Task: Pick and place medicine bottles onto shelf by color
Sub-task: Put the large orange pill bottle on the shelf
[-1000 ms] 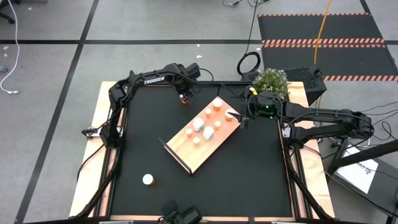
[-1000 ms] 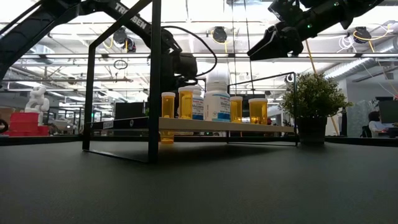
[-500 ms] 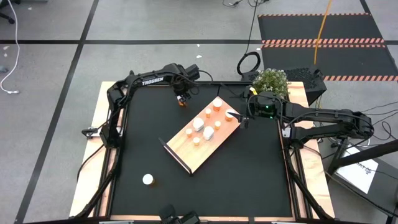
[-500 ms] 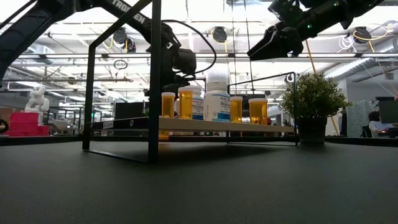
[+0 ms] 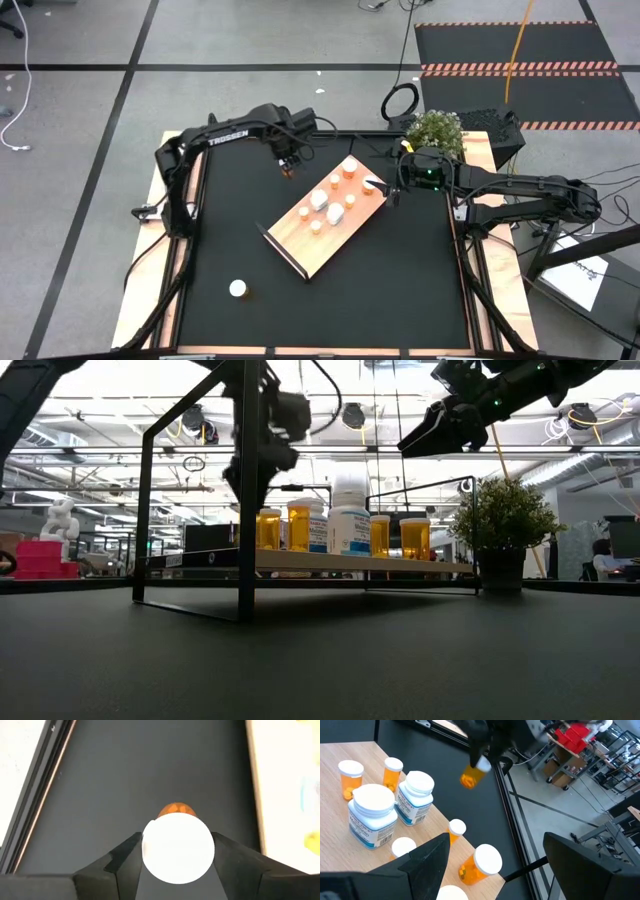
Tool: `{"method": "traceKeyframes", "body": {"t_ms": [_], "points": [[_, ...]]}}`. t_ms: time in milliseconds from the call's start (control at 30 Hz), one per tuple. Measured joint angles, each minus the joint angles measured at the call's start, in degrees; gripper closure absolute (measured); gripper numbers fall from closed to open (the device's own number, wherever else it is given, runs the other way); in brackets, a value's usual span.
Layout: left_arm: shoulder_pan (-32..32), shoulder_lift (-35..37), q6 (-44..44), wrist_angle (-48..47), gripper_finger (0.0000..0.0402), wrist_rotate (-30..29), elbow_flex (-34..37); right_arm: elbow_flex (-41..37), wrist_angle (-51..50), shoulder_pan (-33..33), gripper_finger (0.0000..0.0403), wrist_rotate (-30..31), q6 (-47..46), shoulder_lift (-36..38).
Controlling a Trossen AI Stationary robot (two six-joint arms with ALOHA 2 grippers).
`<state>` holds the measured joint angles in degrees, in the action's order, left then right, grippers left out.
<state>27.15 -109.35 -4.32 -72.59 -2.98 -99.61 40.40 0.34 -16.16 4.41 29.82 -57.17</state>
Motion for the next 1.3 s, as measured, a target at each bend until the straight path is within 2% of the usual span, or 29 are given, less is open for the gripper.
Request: {"method": "traceKeyframes", "body": {"t_ms": [333,667,967,1300], "points": [[-7.2,8.9,-8.4,-6.0,0.0183,0.0,0.0,0.0,0.0,0.0,0.009,0.0,0.0,0.0],[-18.2,16.2,-18.2,-8.3,0.0183,0.0,0.0,0.0,-0.1,0.0,0.009,0.0,-1.6,0.0],[-27.5,16.8,-25.4,-6.4,0.0183,-0.1,0.0,0.0,-0.2,0.1,0.009,0.0,-3.6,0.0],[-33.0,14.9,-30.5,-4.0,0.0183,-4.1,0.1,0.0,0.7,0.1,0.009,0.0,-3.7,0.0]]}}
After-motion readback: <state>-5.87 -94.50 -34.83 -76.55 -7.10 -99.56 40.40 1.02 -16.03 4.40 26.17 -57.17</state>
